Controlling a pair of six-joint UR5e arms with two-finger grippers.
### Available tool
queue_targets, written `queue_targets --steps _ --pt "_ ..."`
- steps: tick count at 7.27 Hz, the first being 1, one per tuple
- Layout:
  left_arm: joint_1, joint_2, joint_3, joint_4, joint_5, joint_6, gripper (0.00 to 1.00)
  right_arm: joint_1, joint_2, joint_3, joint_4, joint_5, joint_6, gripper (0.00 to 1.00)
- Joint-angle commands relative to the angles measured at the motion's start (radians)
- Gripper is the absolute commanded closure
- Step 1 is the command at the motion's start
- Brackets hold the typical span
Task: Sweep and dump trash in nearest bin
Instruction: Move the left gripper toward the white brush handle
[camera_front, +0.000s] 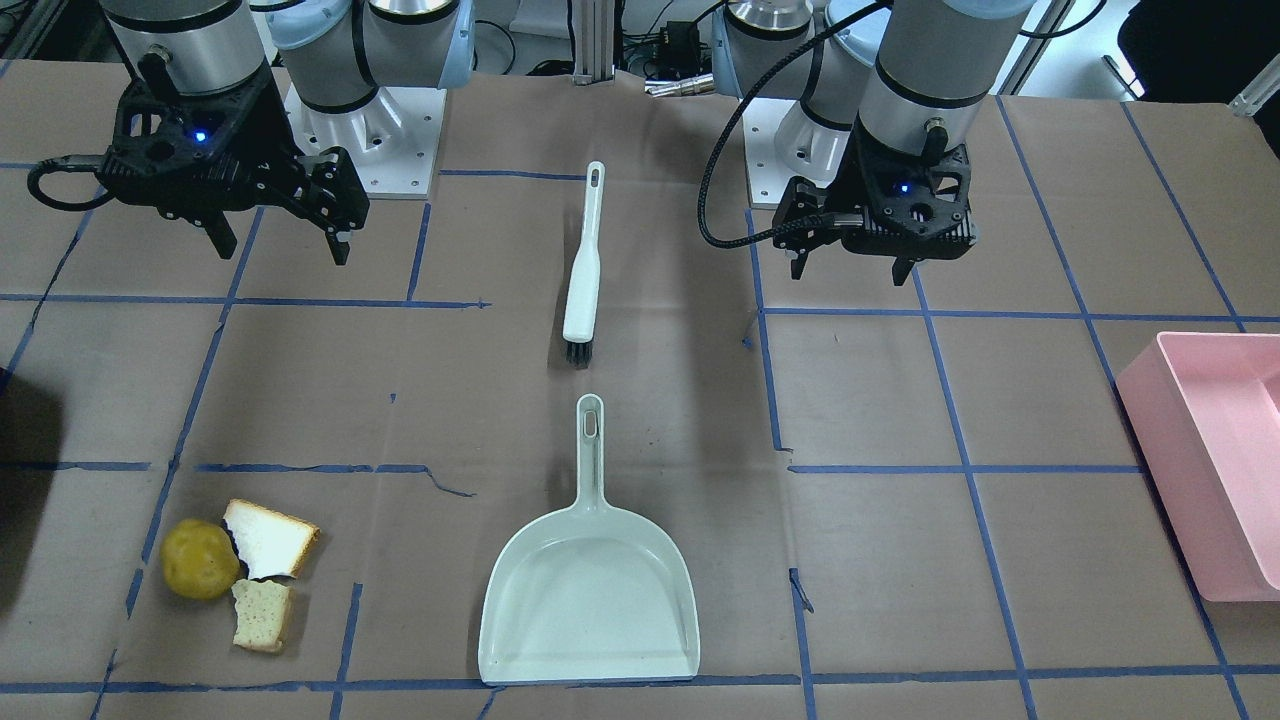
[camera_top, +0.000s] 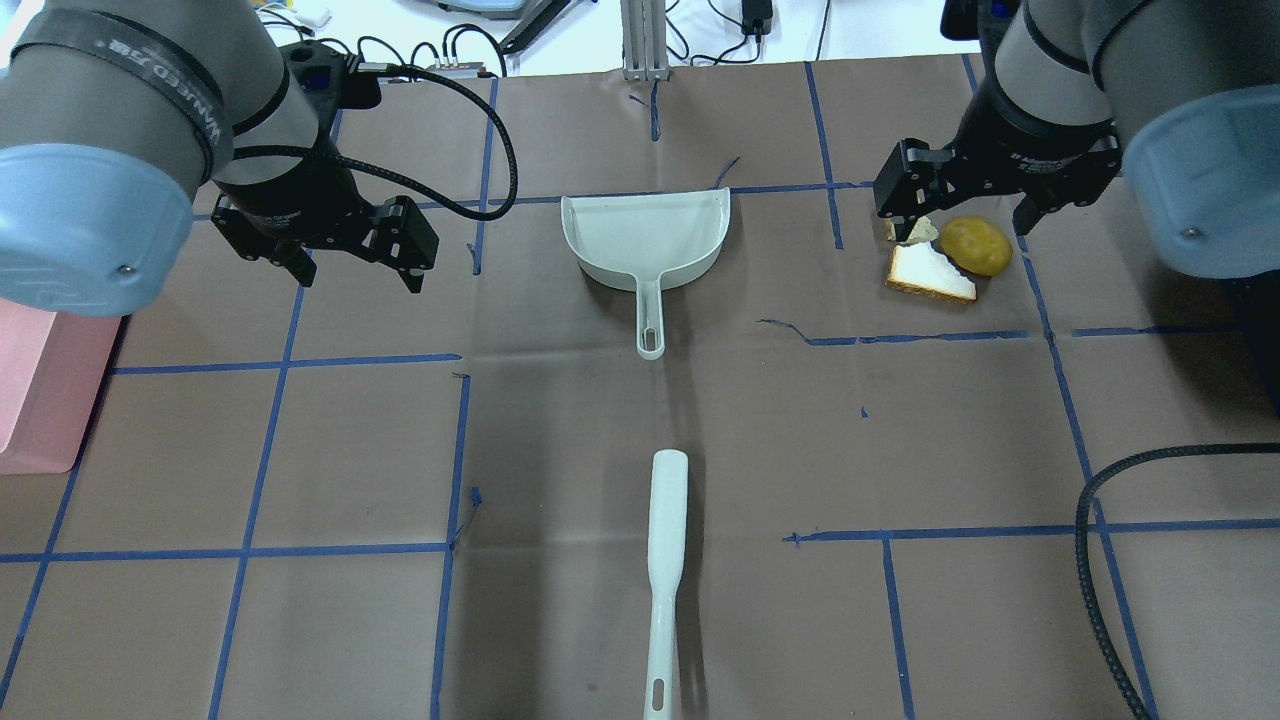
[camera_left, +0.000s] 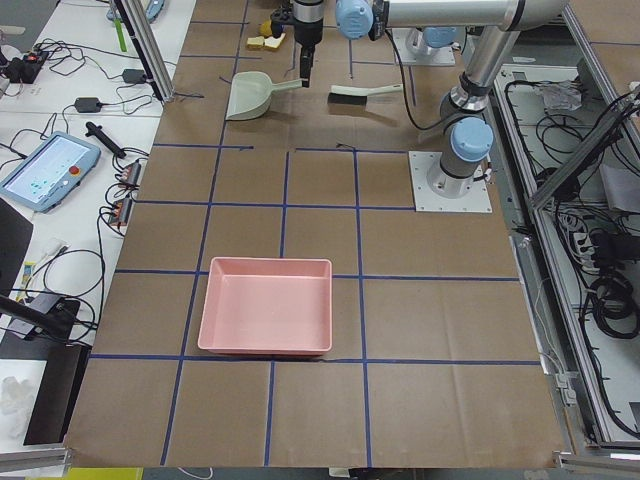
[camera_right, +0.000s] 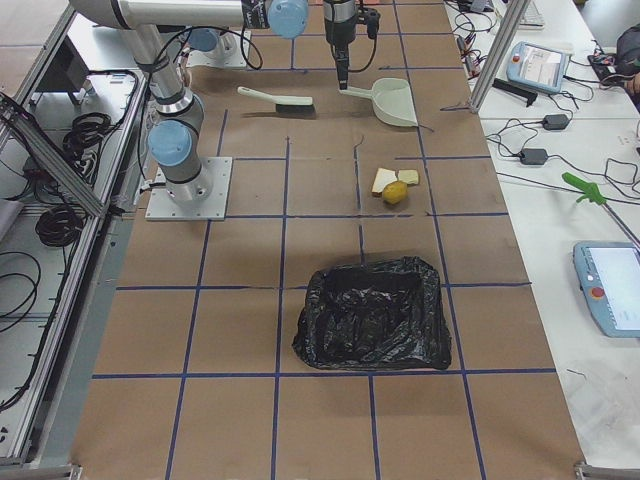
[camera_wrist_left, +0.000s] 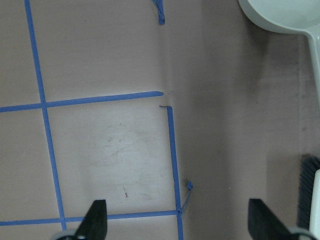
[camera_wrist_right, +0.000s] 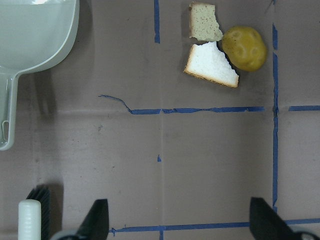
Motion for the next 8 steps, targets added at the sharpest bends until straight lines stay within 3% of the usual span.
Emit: queue_targets --steps 1,8 --pt "0.0 -0.009 -0.001 0.002 -0.005 -0.003 0.0 0.0 0.0 -0.001 -0.003 -0.003 -0.001 0.0" --pt "0.0 0.008 -0.044 0.004 -0.001 0.003 0.0 -0.002 -0.001 0.003 -0.003 0.002 -0.016 0.0"
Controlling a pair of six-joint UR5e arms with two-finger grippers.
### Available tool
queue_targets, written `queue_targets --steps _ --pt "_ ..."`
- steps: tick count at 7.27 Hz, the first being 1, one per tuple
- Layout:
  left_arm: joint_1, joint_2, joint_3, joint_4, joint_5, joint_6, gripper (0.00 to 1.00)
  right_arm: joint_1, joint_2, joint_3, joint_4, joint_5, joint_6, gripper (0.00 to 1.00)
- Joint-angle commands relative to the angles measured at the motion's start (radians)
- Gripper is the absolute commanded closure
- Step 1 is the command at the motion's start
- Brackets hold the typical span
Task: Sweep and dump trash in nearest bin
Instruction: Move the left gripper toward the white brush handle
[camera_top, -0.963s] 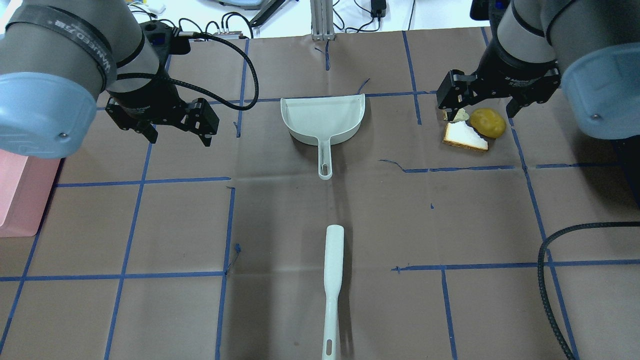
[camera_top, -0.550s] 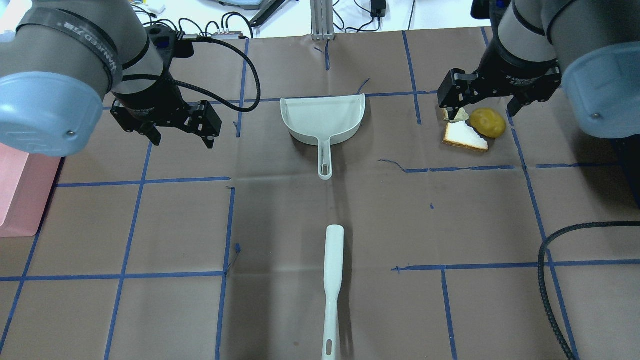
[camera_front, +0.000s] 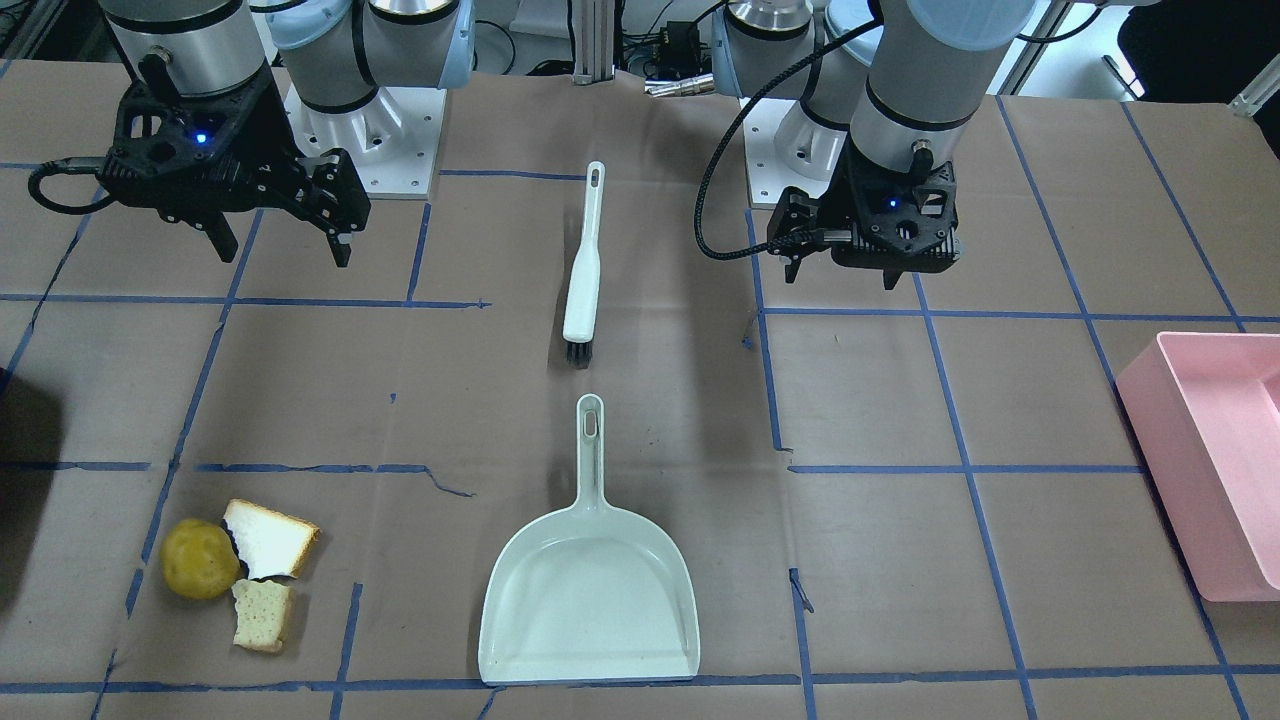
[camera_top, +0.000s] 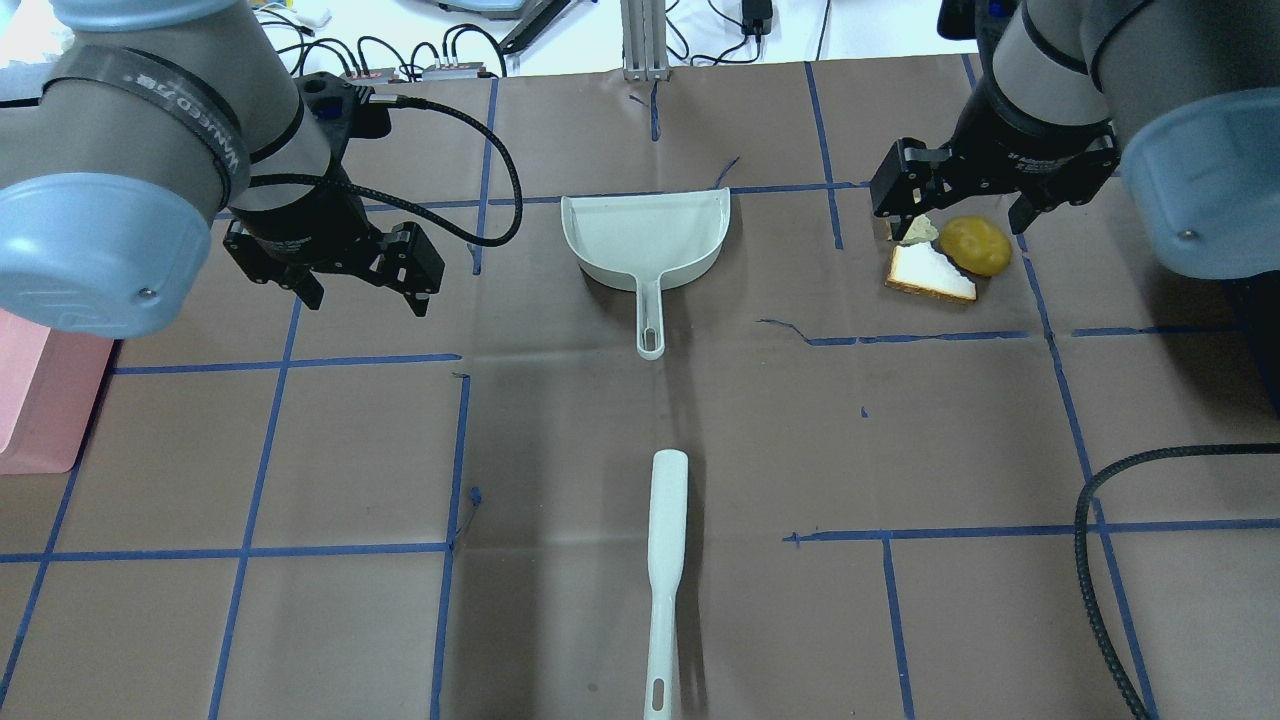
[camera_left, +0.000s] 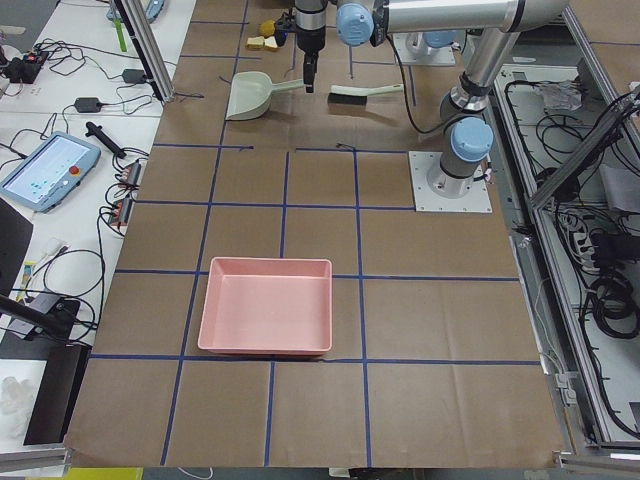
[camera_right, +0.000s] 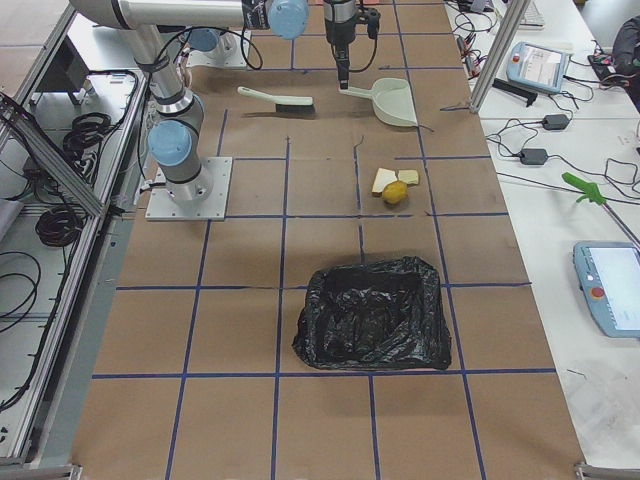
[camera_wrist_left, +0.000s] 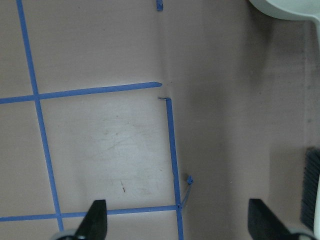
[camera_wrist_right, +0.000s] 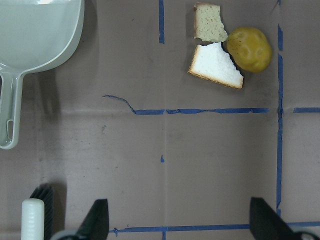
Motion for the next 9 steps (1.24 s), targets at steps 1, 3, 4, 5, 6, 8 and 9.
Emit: queue_targets --steps 1,3,4,5,6,8,9 --pt "0.0 -0.002 0.001 0.0 -0.002 -0.008 0.0 -0.001 -0.002 0.003 0.005 0.004 -0.008 0.0" --pt "0.0 -0.005 -0.001 0.0 0.0 -0.007 0.0 -0.001 0.001 0.004 0.006 -0.002 -0.048 0.0" --pt "0.0 -0.011 0.001 0.0 -0.003 -0.017 0.0 -0.002 0.003 0.004 0.003 -0.007 -0.1 0.0" --pt "-0.008 -0.002 0.001 -0.001 -0.008 -0.02 0.0 -0.002 0.001 0.004 0.005 -0.008 -0.103 0.0" --pt "-0.029 -0.006 -0.002 -0.001 -0.04 -0.075 0.0 -0.002 0.001 0.004 0.003 -0.008 -0.103 0.0" --pt "-0.175 -0.018 -0.01 -0.004 -0.076 -0.274 0.01 -0.002 0.001 0.004 0.002 0.001 -0.103 0.0" --pt "-0.26 -0.011 -0.053 0.023 -0.069 -0.363 0.01 -0.002 0.001 0.004 0.0 0.003 -0.103 0.0"
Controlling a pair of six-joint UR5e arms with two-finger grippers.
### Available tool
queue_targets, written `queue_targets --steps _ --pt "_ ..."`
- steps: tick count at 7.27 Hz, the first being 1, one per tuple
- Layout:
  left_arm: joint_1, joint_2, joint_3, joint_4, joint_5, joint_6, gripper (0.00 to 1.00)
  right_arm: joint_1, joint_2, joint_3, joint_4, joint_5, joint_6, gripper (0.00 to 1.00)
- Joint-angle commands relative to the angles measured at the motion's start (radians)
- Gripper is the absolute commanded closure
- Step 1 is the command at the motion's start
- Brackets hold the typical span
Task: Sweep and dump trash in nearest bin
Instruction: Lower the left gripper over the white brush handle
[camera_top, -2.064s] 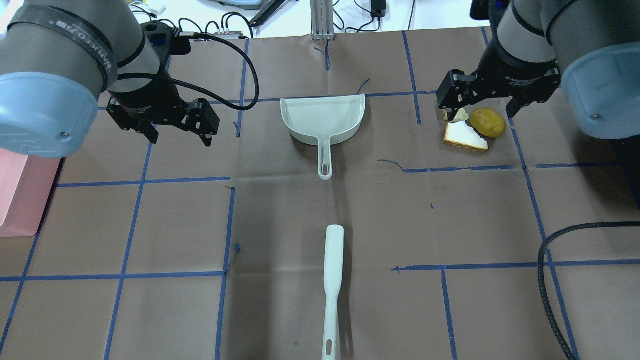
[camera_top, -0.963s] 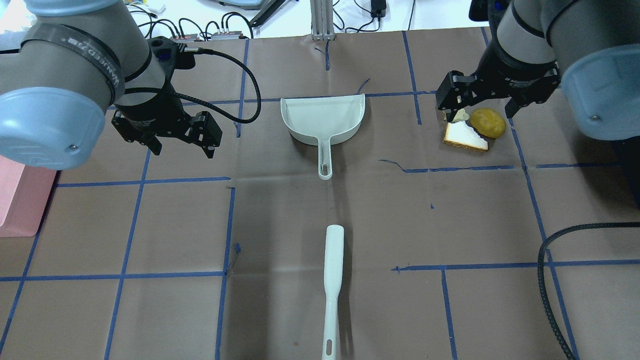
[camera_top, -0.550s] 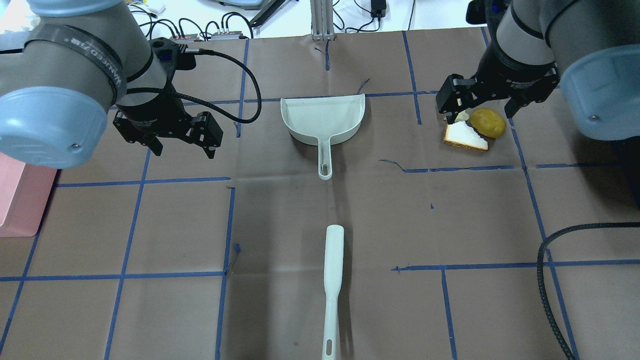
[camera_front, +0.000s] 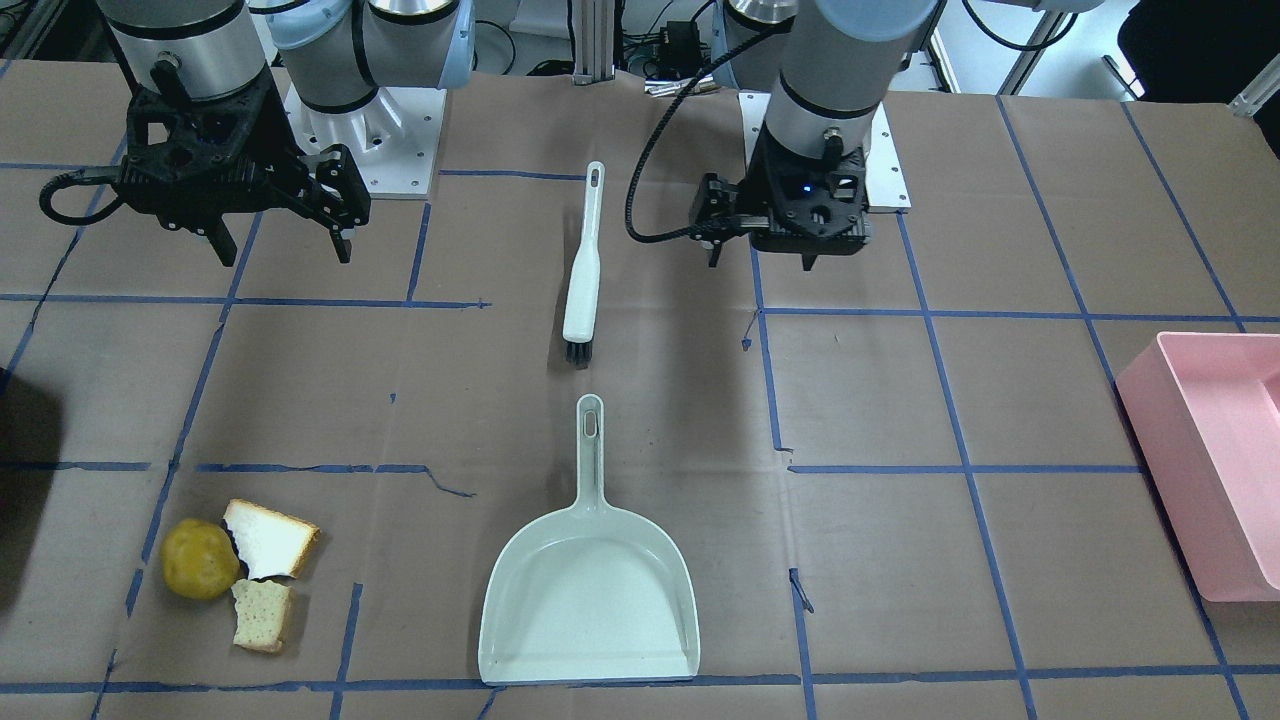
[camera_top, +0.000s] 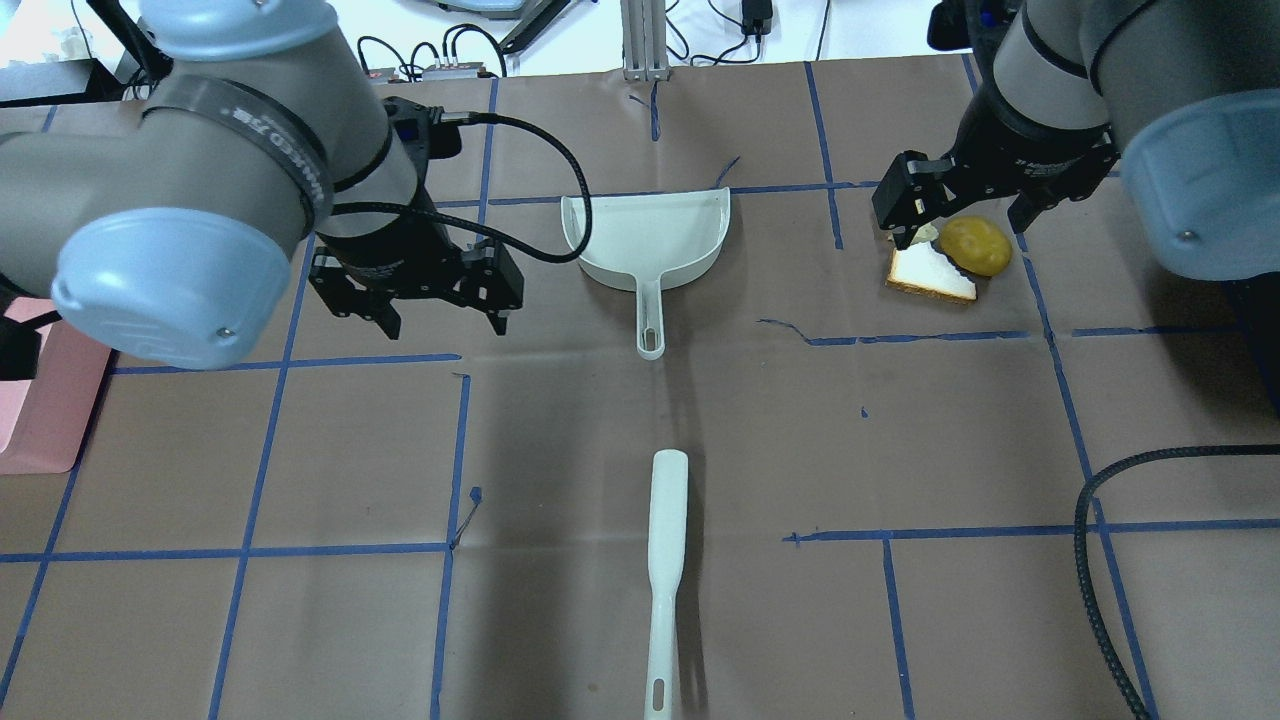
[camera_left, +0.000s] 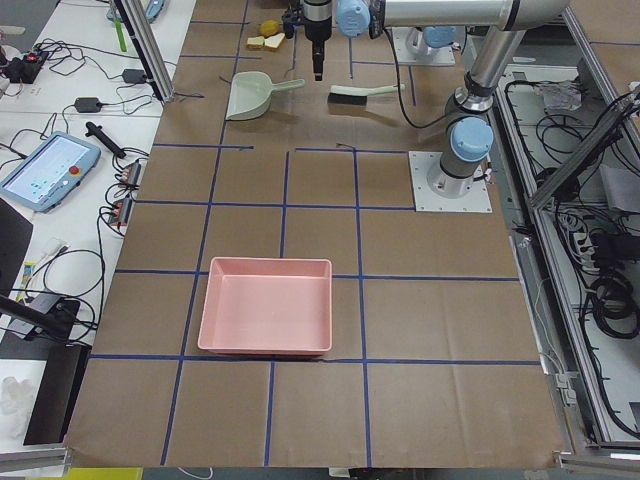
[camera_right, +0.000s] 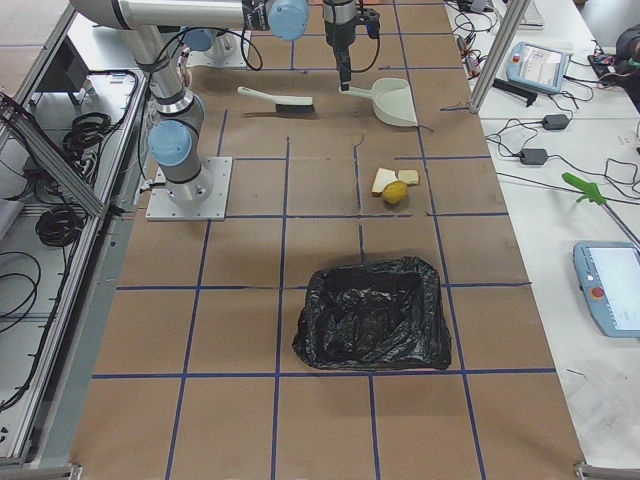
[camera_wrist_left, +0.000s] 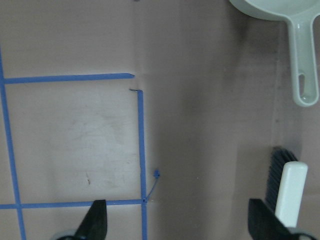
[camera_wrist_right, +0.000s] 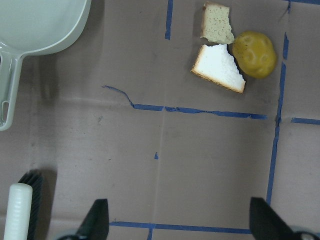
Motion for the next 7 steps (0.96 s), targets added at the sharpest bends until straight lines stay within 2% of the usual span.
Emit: queue_targets --steps 1,3,5,7 --pt "-0.145 0.021 -0.127 0.12 0.001 -0.158 0.01 0.0 0.0 0.002 -0.001 0.002 0.0 0.0" --pt "-0.228 0.073 -0.307 0.283 0.001 -0.31 0.01 -0.001 0.001 0.0 -0.01 -0.002 0.0 0.0" --pt "-0.345 0.064 -0.352 0.354 0.001 -0.341 0.01 -0.002 0.0 0.0 -0.004 -0.015 0.001 0.0" --pt "-0.376 0.061 -0.387 0.359 0.003 -0.346 0.01 -0.005 0.029 0.002 -0.003 -0.018 0.015 0.0"
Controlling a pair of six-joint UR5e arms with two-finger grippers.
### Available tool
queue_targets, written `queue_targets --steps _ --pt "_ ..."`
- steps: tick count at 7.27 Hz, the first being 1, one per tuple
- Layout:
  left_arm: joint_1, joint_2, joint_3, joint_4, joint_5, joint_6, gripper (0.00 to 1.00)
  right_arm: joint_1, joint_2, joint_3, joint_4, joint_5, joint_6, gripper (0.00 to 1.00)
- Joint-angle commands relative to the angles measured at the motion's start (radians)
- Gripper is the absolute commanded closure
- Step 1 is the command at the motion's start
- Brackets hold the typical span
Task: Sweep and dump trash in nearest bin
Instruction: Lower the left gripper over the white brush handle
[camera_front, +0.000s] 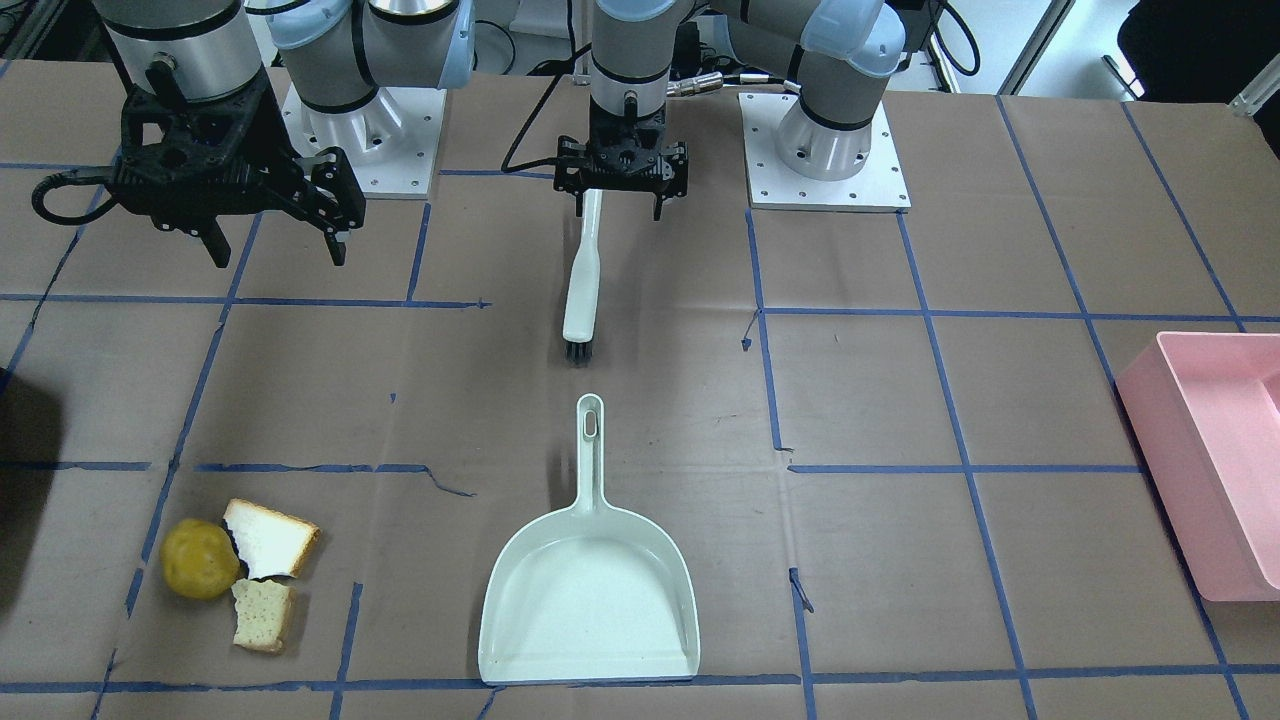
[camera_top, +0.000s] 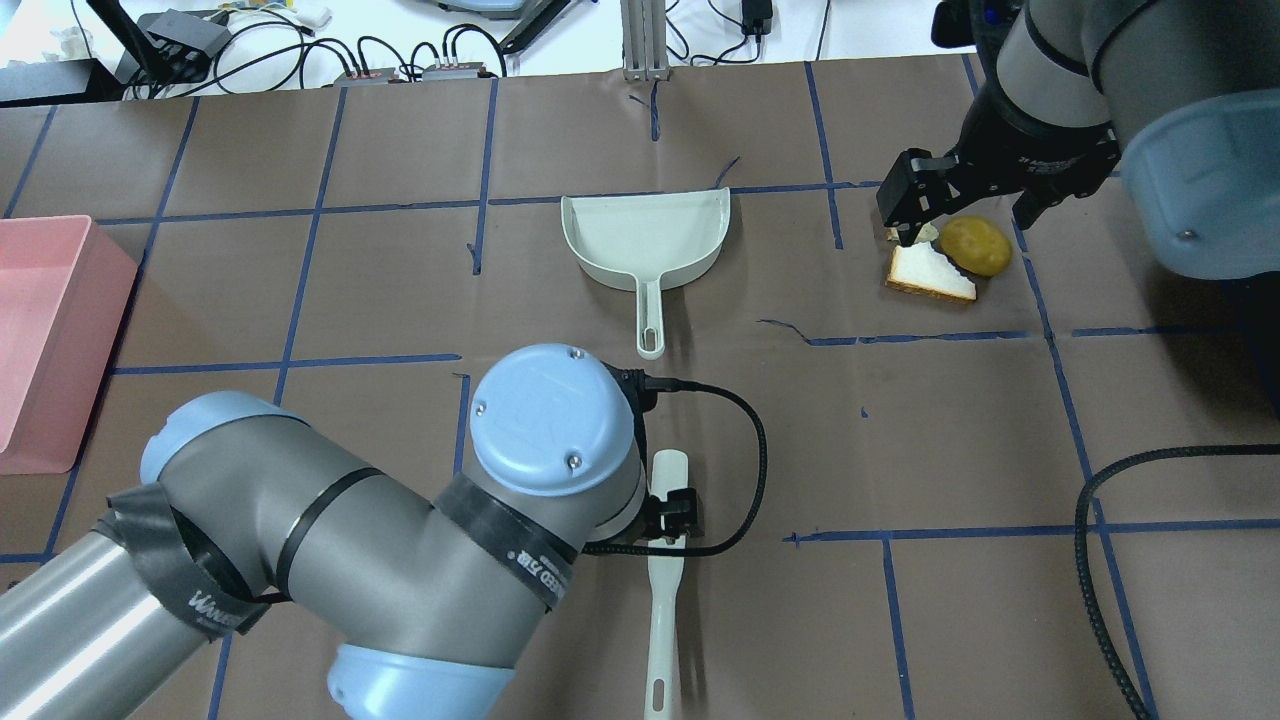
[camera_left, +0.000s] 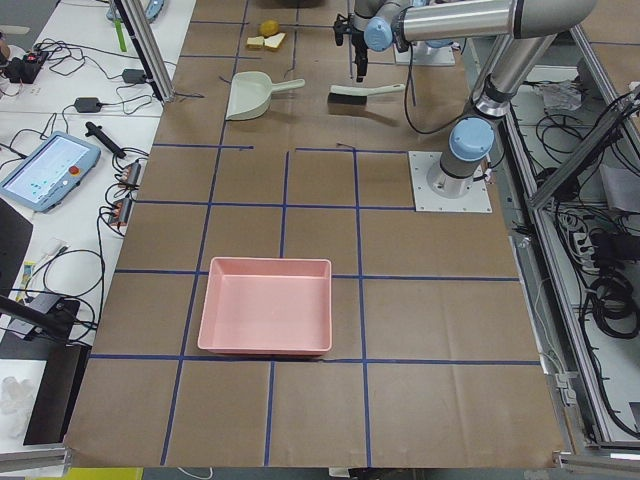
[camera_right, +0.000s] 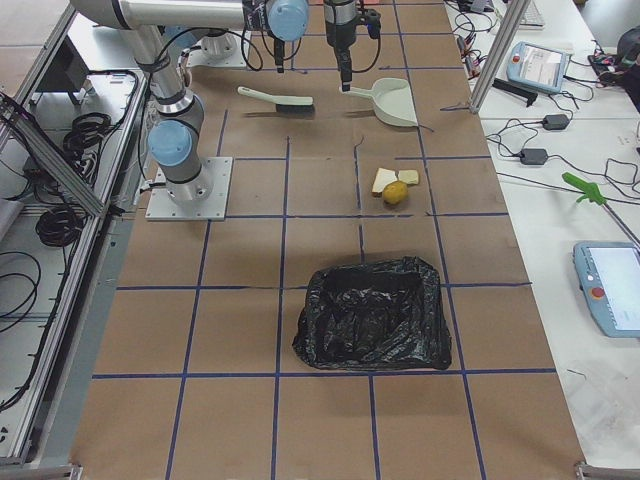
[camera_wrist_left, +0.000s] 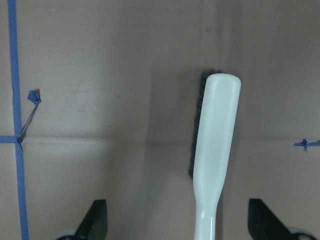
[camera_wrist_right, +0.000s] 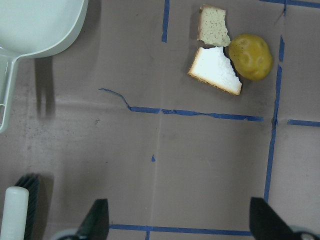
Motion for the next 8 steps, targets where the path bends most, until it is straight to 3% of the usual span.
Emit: queue_targets --steps 1,3,4,8 --pt "-0.03 -0.026 -0.034 0.039 -0.001 -0.012 0.01 -0.005 0.032 -0.007 -0.005 -0.003 0.004 0.0" --pt "-0.157 -0.092 -0.106 0.28 0.034 -0.067 0.01 -0.006 0.027 -0.004 -0.005 0.005 -0.002 0.0" --pt "-0.183 -0.113 -0.119 0.303 0.098 -0.107 0.0 -0.008 0.035 -0.016 -0.005 0.003 -0.005 0.0" --pt "-0.214 -0.115 -0.185 0.317 0.099 -0.134 0.01 -0.005 0.021 -0.013 -0.002 0.009 -0.005 0.0"
